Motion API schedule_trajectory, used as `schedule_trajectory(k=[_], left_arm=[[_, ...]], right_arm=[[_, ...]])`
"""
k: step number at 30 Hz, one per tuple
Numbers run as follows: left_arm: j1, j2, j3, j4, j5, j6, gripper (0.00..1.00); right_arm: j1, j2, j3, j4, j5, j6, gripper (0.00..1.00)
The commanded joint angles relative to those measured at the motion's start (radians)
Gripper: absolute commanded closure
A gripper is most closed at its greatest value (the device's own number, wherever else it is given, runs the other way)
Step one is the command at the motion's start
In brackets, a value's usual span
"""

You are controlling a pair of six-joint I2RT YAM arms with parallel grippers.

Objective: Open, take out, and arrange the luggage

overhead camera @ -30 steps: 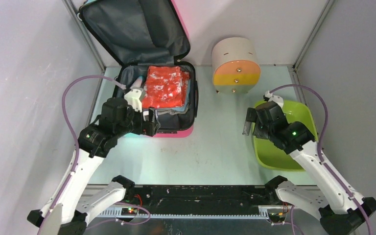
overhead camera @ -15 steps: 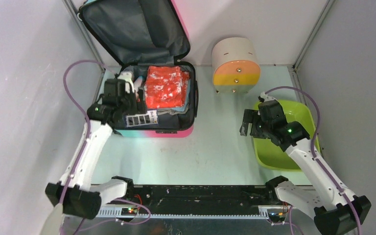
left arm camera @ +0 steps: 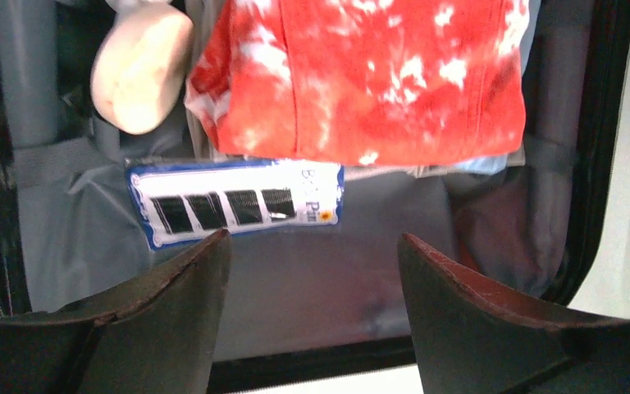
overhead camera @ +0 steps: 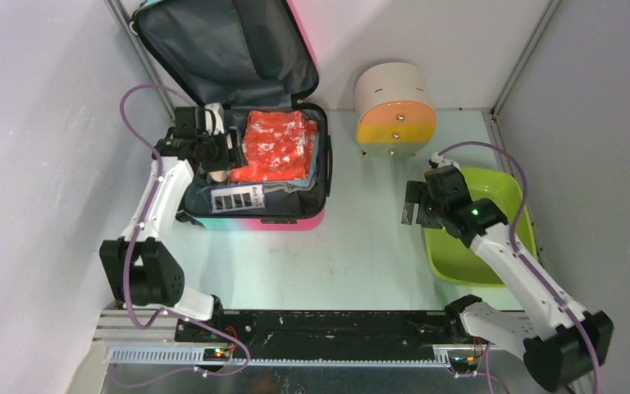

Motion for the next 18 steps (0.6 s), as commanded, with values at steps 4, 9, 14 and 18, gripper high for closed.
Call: schedule_trajectory(k=[4,9,14,18], left_arm=[[-0.128,-0.273,-0.237,0.045,-0.043,0.067,0.17],[-0.168,-0.393,-0.401,0.188,-0.13,0.063,0.16],[-0.17,-0.46,-0.495,0.276,-0.181,0.075,0.16],[-0.17,-0.504,-0.531,0.312,-0.206,0.078,0.17]], right_arm=[[-0.09,0.164,-0.031,0.108,0.041,-0.028,0.22],[-0.12,0.223,-0.073,0.168,0.011,-0.016,0.38],[-0.109,0.287,-0.105,0.182,0.005,0.0,0.48],[-0.06,0.312,-0.107,0.171,0.035,0.012,0.67]])
